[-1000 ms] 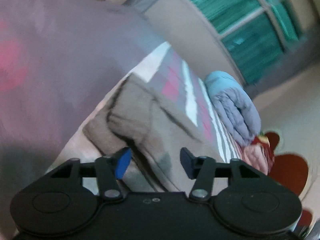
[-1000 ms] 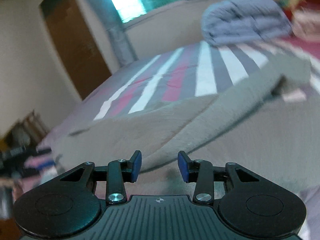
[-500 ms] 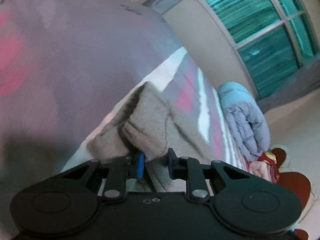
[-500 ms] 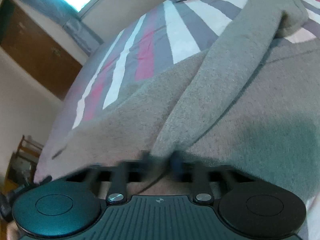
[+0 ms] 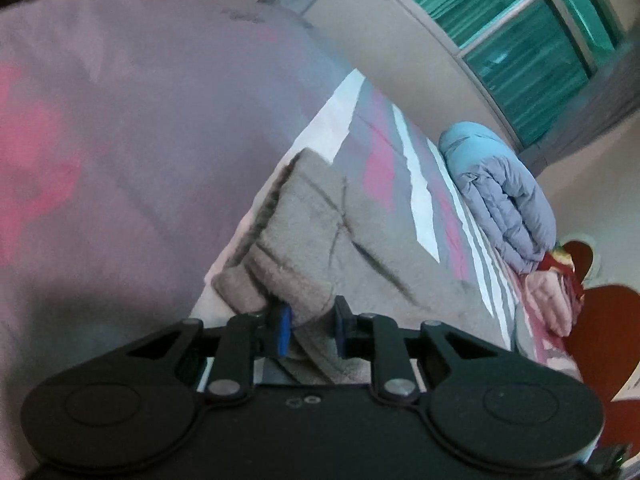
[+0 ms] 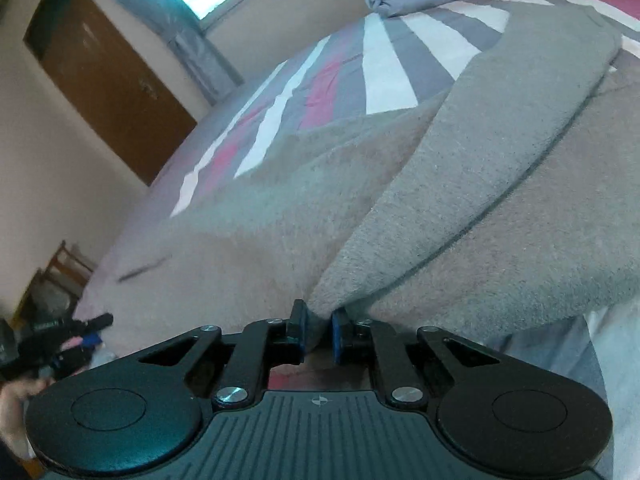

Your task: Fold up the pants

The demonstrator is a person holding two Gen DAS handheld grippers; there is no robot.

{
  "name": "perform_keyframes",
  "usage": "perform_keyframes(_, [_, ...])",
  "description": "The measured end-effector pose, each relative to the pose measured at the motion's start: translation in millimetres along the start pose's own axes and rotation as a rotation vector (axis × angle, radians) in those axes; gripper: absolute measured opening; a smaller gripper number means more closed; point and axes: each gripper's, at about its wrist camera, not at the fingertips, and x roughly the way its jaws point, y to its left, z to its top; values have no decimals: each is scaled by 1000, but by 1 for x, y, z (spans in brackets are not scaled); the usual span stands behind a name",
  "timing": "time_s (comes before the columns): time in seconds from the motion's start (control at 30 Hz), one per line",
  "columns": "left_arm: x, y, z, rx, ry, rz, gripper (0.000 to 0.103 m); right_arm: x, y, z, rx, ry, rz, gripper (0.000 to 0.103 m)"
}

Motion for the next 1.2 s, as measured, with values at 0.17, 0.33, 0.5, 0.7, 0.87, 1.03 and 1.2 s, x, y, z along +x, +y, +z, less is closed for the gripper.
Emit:
perform_keyframes(0.17, [-5,-12,-2,127,22,86,14,-14,3,4,-33,-29,21,11])
perform_keyframes(0.33, [-28,-34,-10,189,-32,201,31,-14,-10,0,28,10,8,38])
perform_keyframes(0.5, [-53,-71,-50,266,-118,284,57,-58,-17,13,-7,-118,-50,46])
perform_keyframes(0.7, [-33,-97,-83,178,-107,365,60,-32,9,60,-8,-135,-209,46])
perform_keyframes(0.87, [-12,-95,-94,139,-110,468,78,-4,30,86,-90,-111,-336,46])
perform_keyframes(1.03, [-5,-90,-107,165,-144,470,84,14,14,78,-138,-58,-394,5])
perform_keyframes(1.2, [-11,-78,-122,203,-212,415,85,-32,-14,51,-43,-116,-330,4])
